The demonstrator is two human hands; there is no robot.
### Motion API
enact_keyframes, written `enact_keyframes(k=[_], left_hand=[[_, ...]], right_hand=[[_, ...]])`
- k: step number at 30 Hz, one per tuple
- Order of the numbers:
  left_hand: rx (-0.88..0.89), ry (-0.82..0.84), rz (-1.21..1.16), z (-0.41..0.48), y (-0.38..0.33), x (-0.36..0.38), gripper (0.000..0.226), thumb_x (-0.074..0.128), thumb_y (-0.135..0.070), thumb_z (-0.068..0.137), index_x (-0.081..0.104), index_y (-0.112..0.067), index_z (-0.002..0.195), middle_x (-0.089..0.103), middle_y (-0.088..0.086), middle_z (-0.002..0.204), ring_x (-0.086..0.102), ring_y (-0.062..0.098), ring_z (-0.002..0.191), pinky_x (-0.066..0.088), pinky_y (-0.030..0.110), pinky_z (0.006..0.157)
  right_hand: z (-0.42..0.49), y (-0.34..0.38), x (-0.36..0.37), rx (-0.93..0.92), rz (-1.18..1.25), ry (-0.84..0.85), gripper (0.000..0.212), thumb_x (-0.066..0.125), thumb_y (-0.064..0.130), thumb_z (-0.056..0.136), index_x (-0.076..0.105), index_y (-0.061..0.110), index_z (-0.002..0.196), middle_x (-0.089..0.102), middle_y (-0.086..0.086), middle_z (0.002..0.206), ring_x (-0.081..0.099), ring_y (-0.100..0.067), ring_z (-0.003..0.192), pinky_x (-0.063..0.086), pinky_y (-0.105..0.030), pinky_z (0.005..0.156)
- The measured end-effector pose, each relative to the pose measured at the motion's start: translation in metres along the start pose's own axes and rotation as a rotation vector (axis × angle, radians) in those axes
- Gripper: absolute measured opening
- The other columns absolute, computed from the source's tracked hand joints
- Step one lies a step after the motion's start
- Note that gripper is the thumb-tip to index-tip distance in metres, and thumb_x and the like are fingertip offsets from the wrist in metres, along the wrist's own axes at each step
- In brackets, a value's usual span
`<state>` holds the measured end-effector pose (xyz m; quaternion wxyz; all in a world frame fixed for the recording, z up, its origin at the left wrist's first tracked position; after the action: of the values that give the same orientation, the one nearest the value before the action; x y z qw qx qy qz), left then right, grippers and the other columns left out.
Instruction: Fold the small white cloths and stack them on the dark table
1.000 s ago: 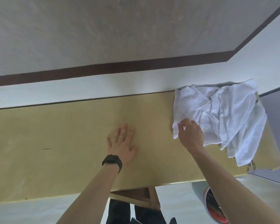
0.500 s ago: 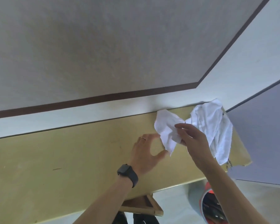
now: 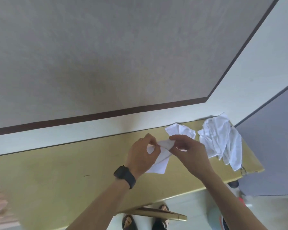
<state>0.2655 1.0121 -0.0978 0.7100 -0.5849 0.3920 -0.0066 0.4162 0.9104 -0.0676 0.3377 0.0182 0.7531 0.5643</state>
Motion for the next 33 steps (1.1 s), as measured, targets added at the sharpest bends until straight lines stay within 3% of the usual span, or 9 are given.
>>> enact_keyframes(k=[5, 8, 12, 17, 22, 25, 28, 33], left_hand=[[0.061, 0.071, 0.012, -0.022, 0.0, -0.027, 0.025, 0.059, -0.041, 0.085, 0.055, -0.045, 0.11, 0.064, -0.019, 0.085, 0.062, 0.003, 0.086, 0.054, 0.031, 0.079], [0.123, 0.038, 0.108, -0.031, 0.001, -0.041, 0.023, 0.052, -0.05, 0.089, 0.068, -0.038, 0.1, 0.064, -0.016, 0.082, 0.059, 0.004, 0.081, 0.052, 0.03, 0.075], [0.226, -0.034, 0.306, -0.041, -0.003, -0.061, 0.016, 0.06, -0.035, 0.094, 0.074, -0.028, 0.096, 0.066, -0.012, 0.092, 0.058, 0.008, 0.085, 0.04, 0.014, 0.069], [0.21, -0.027, 0.389, -0.042, 0.003, -0.071, 0.021, 0.055, -0.038, 0.097, 0.071, -0.027, 0.104, 0.066, -0.012, 0.106, 0.057, 0.009, 0.097, 0.042, 0.022, 0.079], [0.108, 0.073, 0.443, -0.053, 0.042, -0.066, 0.022, 0.043, -0.033, 0.103, 0.056, -0.021, 0.116, 0.068, -0.004, 0.098, 0.06, 0.021, 0.088, 0.032, 0.024, 0.07], [0.072, 0.084, 0.459, -0.062, 0.07, -0.068, 0.024, 0.043, -0.029, 0.103, 0.057, -0.021, 0.12, 0.07, -0.004, 0.098, 0.059, 0.022, 0.088, 0.036, 0.028, 0.076], [0.071, 0.094, 0.511, -0.068, 0.094, -0.074, 0.026, 0.043, -0.03, 0.104, 0.062, -0.022, 0.119, 0.071, -0.002, 0.096, 0.06, 0.023, 0.091, 0.039, 0.032, 0.085], [0.051, 0.141, 0.562, -0.067, 0.124, -0.088, 0.029, 0.044, -0.034, 0.103, 0.067, -0.023, 0.118, 0.072, -0.002, 0.1, 0.061, 0.022, 0.092, 0.041, 0.033, 0.084]], right_hand=[[-0.017, 0.028, 0.032, -0.201, -0.125, -0.032, 0.013, 0.079, 0.023, 0.082, 0.072, 0.028, 0.092, 0.07, 0.017, 0.08, 0.065, 0.0, 0.082, 0.046, -0.009, 0.075], [-0.021, 0.032, 0.05, -0.258, -0.25, -0.012, 0.006, 0.075, 0.031, 0.086, 0.07, 0.032, 0.089, 0.065, 0.019, 0.085, 0.063, 0.0, 0.081, 0.046, -0.012, 0.07], [-0.031, 0.043, 0.072, -0.347, -0.363, 0.068, 0.022, 0.069, 0.042, 0.086, 0.064, 0.04, 0.108, 0.055, 0.023, 0.107, 0.06, 0.0, 0.081, 0.048, -0.014, 0.07], [-0.038, 0.062, 0.08, -0.489, -0.325, 0.013, 0.008, 0.066, 0.025, 0.093, 0.072, 0.028, 0.097, 0.066, 0.019, 0.085, 0.059, -0.003, 0.073, 0.05, -0.021, 0.066], [-0.032, 0.059, 0.069, -0.396, -0.193, -0.03, 0.011, 0.064, 0.018, 0.094, 0.067, 0.028, 0.092, 0.067, 0.021, 0.083, 0.063, -0.005, 0.078, 0.046, -0.012, 0.066], [-0.025, 0.045, 0.058, -0.323, -0.173, -0.048, 0.018, 0.057, 0.017, 0.098, 0.063, 0.035, 0.095, 0.066, 0.018, 0.078, 0.062, -0.004, 0.076, 0.041, -0.008, 0.065], [-0.022, 0.023, 0.05, -0.293, -0.249, -0.066, 0.024, 0.054, 0.015, 0.099, 0.067, 0.033, 0.109, 0.065, 0.013, 0.081, 0.06, -0.002, 0.076, 0.04, -0.007, 0.065], [-0.014, -0.019, 0.064, -0.246, -0.492, -0.012, 0.011, 0.06, 0.016, 0.093, 0.065, 0.026, 0.096, 0.064, 0.012, 0.089, 0.061, -0.002, 0.071, 0.042, -0.016, 0.065]])
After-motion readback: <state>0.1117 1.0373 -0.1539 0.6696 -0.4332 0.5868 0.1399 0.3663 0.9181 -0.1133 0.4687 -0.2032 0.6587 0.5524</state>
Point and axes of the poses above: each hand's wrist, its own z-axis towards the middle knuckle, its own x-axis out of the palm, y = z × x, the point moved 10 cm from there along z, towards the middle knuckle
